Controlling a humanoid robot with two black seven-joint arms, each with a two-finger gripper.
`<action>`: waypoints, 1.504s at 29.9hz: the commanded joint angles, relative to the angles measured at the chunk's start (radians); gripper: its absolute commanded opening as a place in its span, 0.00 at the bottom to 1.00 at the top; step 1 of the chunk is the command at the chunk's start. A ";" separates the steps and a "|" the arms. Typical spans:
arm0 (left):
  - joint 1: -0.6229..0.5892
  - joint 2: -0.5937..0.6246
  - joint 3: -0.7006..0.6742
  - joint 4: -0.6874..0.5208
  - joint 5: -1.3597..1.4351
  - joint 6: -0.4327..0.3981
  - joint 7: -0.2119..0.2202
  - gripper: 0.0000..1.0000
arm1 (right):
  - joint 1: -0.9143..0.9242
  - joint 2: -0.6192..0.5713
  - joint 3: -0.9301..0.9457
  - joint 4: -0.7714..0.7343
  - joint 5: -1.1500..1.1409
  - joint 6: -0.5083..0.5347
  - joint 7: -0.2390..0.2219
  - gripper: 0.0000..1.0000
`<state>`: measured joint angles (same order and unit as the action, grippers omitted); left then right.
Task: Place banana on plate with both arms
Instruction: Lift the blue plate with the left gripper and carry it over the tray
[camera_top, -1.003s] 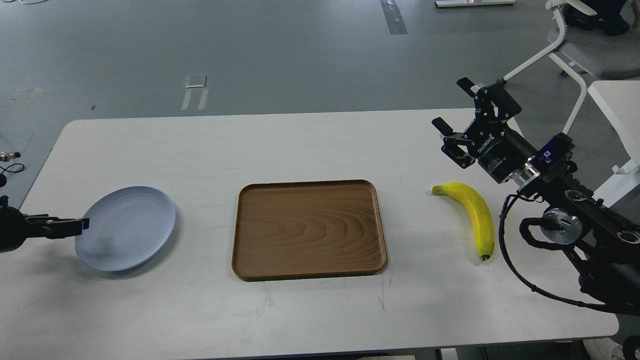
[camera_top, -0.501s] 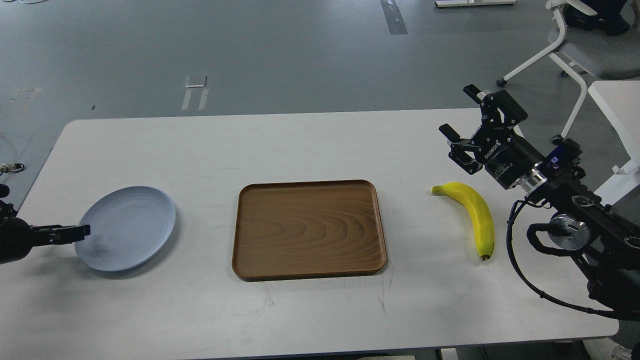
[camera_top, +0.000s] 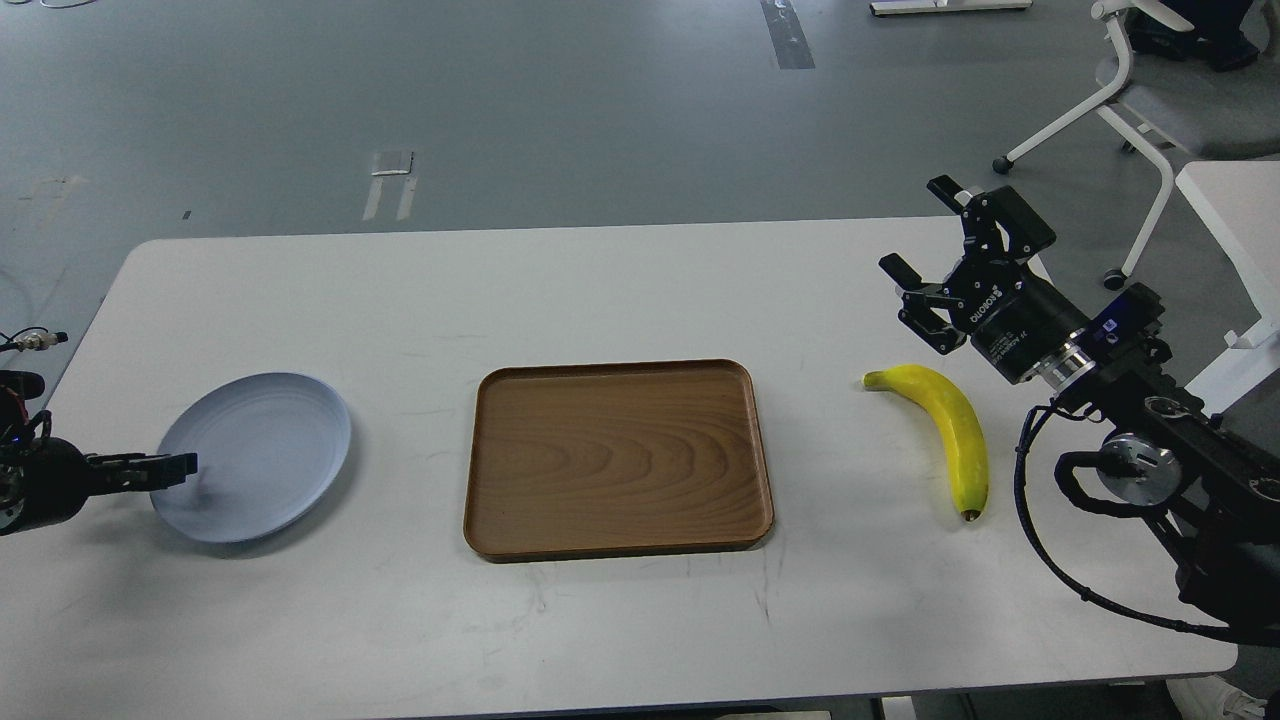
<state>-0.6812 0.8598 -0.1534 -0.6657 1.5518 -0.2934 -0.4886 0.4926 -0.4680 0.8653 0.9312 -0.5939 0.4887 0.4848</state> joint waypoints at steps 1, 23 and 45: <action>-0.003 -0.004 0.000 0.002 0.001 0.002 0.000 0.04 | 0.000 0.000 0.000 0.000 -0.001 0.000 0.000 1.00; -0.107 0.021 -0.002 -0.060 -0.244 -0.166 0.000 0.00 | -0.005 0.000 0.000 0.000 -0.001 0.000 0.000 1.00; -0.391 -0.243 0.003 -0.325 -0.032 -0.195 0.030 0.00 | 0.041 0.000 0.001 -0.002 -0.001 0.000 -0.003 1.00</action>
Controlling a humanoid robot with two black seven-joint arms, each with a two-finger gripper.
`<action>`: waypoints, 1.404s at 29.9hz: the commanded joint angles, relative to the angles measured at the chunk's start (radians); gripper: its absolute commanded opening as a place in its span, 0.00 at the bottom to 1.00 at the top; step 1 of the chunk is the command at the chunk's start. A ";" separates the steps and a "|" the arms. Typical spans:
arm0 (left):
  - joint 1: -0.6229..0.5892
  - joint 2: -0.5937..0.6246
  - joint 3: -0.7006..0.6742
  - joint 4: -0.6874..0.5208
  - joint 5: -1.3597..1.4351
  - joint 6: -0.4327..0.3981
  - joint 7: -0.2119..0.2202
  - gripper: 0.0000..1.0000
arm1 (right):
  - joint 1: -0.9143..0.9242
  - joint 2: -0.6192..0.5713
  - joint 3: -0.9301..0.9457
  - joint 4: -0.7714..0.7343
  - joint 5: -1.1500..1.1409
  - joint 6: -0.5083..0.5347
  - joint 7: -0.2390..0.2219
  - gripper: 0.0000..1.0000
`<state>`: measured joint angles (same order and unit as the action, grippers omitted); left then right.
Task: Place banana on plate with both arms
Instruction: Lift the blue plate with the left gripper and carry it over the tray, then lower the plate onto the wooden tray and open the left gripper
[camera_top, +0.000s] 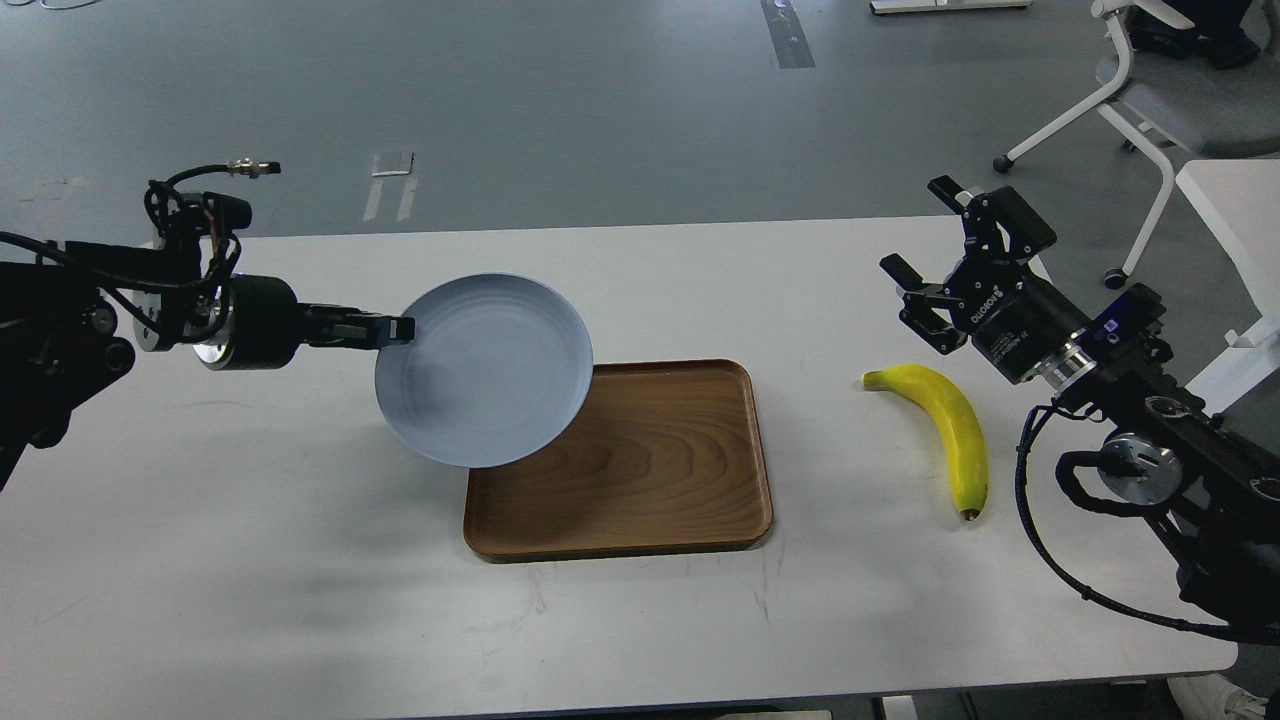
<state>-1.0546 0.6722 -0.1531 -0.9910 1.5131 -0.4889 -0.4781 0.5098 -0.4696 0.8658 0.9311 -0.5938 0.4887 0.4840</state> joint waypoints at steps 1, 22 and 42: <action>-0.025 -0.081 0.012 0.002 0.016 0.000 0.027 0.00 | 0.039 0.002 -0.001 -0.003 0.000 0.000 -0.002 1.00; -0.025 -0.477 0.135 0.356 0.039 0.000 0.055 0.00 | 0.088 -0.001 -0.001 -0.008 0.002 0.000 -0.004 1.00; -0.008 -0.548 0.155 0.454 -0.005 0.000 0.064 0.32 | 0.082 -0.001 -0.004 -0.008 0.002 0.000 -0.004 1.00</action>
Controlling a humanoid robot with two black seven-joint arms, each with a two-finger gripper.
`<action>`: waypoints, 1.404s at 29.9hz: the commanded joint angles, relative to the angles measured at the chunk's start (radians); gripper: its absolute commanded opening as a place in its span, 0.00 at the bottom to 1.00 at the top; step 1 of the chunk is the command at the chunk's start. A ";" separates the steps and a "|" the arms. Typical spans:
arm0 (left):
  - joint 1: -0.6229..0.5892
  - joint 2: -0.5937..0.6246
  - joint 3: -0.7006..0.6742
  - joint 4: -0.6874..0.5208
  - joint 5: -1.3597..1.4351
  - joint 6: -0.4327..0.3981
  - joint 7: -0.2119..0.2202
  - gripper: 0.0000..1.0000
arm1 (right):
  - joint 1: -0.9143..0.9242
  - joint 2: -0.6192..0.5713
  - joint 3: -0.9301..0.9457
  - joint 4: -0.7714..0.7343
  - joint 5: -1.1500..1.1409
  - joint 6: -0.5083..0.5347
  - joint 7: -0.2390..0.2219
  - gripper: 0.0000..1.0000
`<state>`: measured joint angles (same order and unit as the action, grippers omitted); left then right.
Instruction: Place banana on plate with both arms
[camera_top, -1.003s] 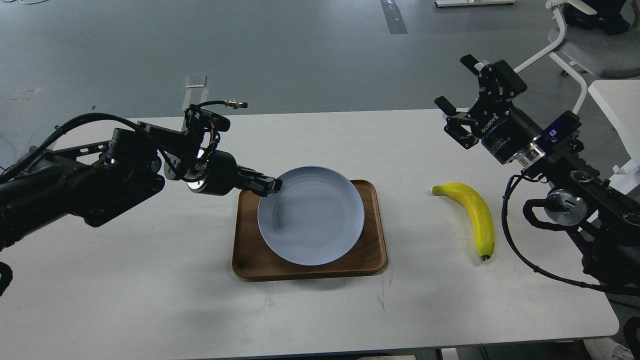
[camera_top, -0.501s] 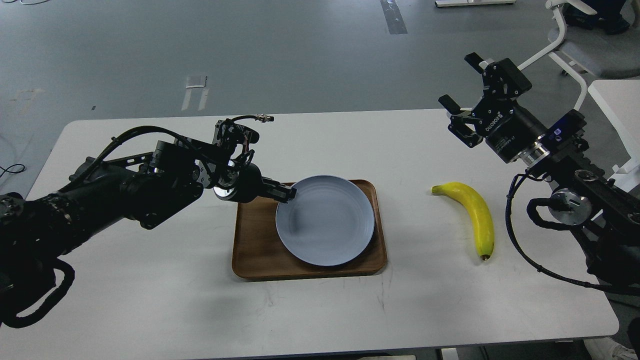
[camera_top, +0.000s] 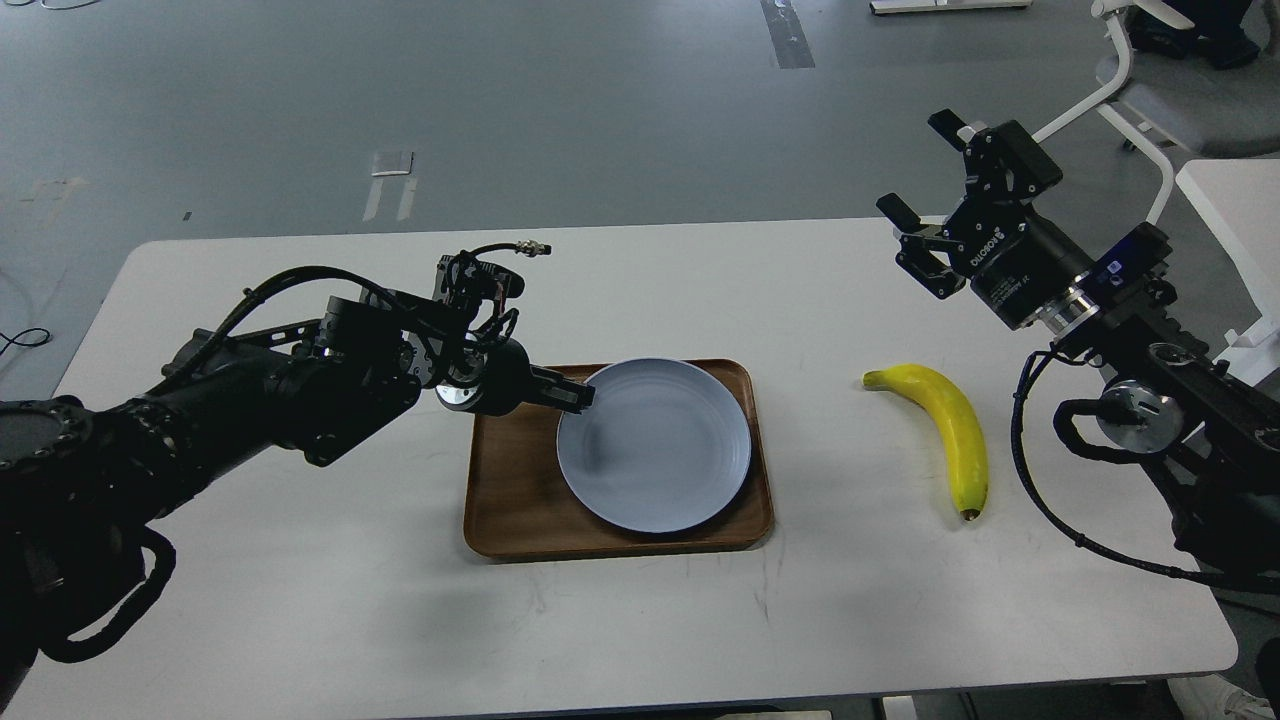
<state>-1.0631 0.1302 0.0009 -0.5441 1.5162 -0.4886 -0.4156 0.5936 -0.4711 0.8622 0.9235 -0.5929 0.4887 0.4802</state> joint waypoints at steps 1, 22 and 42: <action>-0.001 -0.006 0.001 0.007 -0.014 0.000 0.000 0.44 | -0.003 0.000 0.000 0.000 0.001 0.000 0.000 1.00; -0.152 0.239 -0.041 -0.040 -0.726 0.000 -0.073 0.98 | -0.041 -0.066 0.006 0.009 0.010 0.000 0.005 1.00; 0.399 0.425 -0.639 -0.255 -1.312 0.000 0.000 0.98 | -0.109 -0.171 -0.011 0.050 0.004 0.000 0.002 1.00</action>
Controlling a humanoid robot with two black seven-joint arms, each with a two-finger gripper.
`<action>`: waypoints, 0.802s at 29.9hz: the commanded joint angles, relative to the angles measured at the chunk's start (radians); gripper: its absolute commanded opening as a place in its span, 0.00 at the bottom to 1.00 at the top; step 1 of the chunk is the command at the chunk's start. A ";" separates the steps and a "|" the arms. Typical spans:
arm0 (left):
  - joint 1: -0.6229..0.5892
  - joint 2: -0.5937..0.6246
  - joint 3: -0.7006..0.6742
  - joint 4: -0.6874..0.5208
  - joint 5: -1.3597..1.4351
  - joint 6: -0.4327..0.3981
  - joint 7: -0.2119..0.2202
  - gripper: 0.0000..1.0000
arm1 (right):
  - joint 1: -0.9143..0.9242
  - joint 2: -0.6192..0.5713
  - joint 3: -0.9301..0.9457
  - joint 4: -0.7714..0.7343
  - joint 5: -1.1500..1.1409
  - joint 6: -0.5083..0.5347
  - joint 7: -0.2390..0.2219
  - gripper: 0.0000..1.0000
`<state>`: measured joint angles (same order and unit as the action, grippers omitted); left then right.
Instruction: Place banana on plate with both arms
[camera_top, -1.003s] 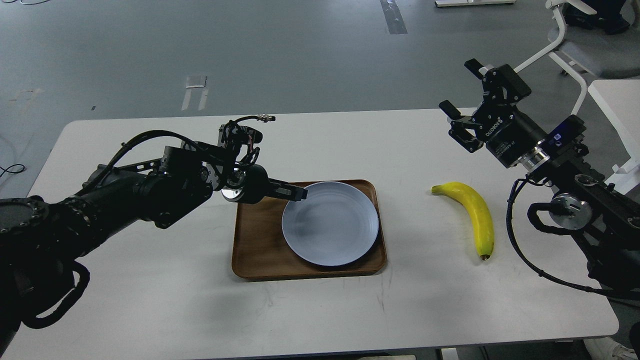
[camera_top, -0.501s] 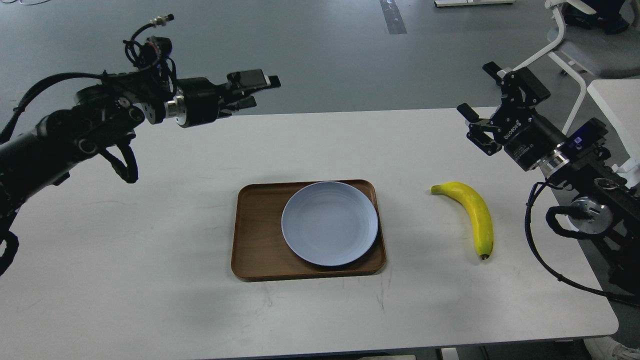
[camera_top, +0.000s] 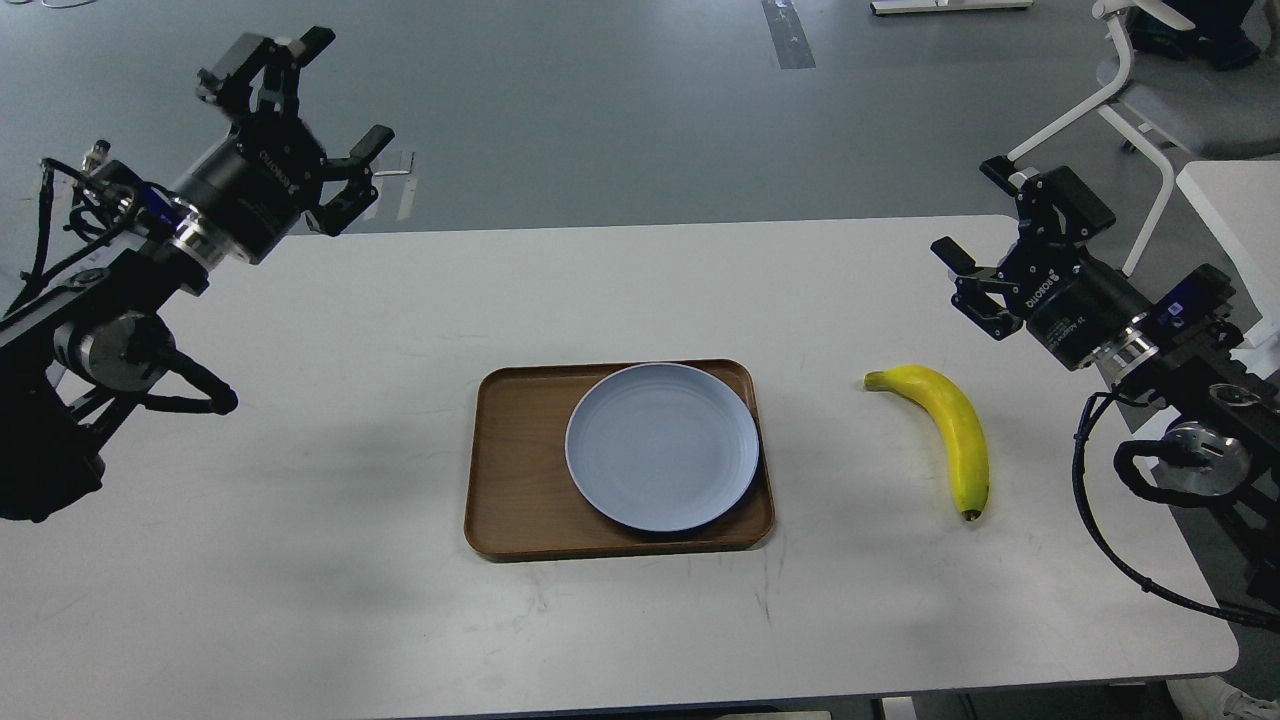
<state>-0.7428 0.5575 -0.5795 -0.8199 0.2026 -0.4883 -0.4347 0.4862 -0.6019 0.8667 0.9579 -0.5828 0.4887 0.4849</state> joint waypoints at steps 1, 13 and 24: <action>0.082 -0.004 -0.063 0.027 0.001 0.000 0.019 0.98 | -0.003 -0.056 -0.021 0.024 -0.009 0.000 -0.003 1.00; 0.082 -0.014 -0.068 0.042 0.004 0.000 0.021 0.98 | 0.090 -0.390 -0.199 0.105 -0.347 0.000 -0.005 1.00; 0.082 -0.007 -0.069 0.041 0.006 0.000 0.019 0.98 | 0.301 -0.323 -0.504 -0.001 -0.845 0.000 0.000 1.00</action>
<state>-0.6606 0.5484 -0.6473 -0.7791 0.2084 -0.4887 -0.4143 0.7295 -0.9591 0.4480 1.0028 -1.3390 0.4889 0.4835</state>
